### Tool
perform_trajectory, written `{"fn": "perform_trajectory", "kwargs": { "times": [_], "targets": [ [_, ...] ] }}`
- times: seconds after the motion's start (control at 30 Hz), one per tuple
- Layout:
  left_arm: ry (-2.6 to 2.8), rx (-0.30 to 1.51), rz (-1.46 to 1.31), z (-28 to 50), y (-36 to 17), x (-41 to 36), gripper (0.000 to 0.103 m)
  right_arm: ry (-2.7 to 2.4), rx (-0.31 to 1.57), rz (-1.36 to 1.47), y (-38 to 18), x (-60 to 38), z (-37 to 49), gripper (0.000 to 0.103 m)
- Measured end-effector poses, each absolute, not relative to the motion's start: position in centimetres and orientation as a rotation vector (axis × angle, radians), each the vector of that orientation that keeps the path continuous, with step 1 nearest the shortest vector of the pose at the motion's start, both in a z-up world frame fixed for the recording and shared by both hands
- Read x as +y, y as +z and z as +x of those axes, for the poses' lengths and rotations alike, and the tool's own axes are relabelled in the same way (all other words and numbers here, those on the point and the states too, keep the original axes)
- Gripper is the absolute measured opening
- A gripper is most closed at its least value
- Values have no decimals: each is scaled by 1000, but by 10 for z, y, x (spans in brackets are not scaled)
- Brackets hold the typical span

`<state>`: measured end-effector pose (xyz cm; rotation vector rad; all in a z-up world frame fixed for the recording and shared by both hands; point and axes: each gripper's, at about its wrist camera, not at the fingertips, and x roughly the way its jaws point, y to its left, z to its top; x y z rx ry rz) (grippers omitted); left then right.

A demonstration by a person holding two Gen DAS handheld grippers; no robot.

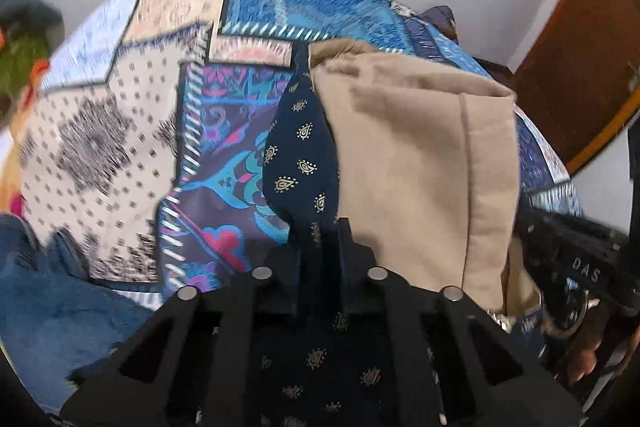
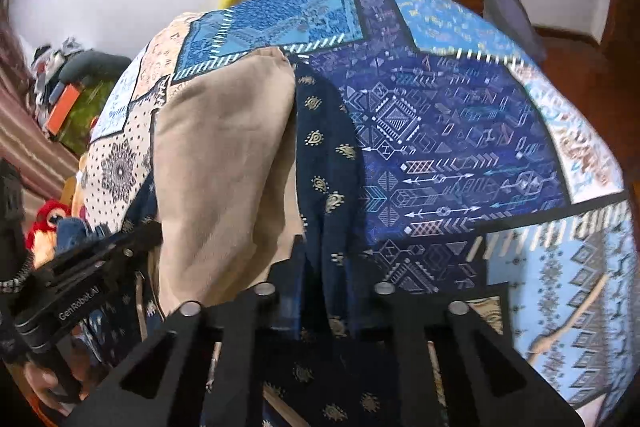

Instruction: Fold large clothes

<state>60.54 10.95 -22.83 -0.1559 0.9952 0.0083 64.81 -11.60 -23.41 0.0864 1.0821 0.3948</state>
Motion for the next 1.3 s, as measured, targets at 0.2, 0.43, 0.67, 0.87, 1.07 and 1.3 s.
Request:
{"fn": "perform_trajectory", "kwargs": {
  "times": [0.2, 0.43, 0.67, 0.87, 1.07, 1.3],
  "targets": [
    [-51, 940, -140, 568, -183, 112, 11, 465, 1043, 67, -200, -128, 619, 8],
    [-153, 879, -101, 481, -136, 96, 11, 585, 969, 42, -141, -147, 531, 7],
    [-166, 911, -39, 400, -152, 83, 11, 647, 948, 20, -132, -163, 427, 7],
    [-100, 993, 6, 373, -200, 81, 12, 506, 925, -92, -160, -167, 393, 7],
    [-53, 998, 31, 374, -227, 84, 16, 383, 985, -226, -196, -179, 407, 8],
    [-53, 999, 101, 374, -234, 75, 17, 205, 971, -216, -198, -213, 418, 103]
  ]
}}
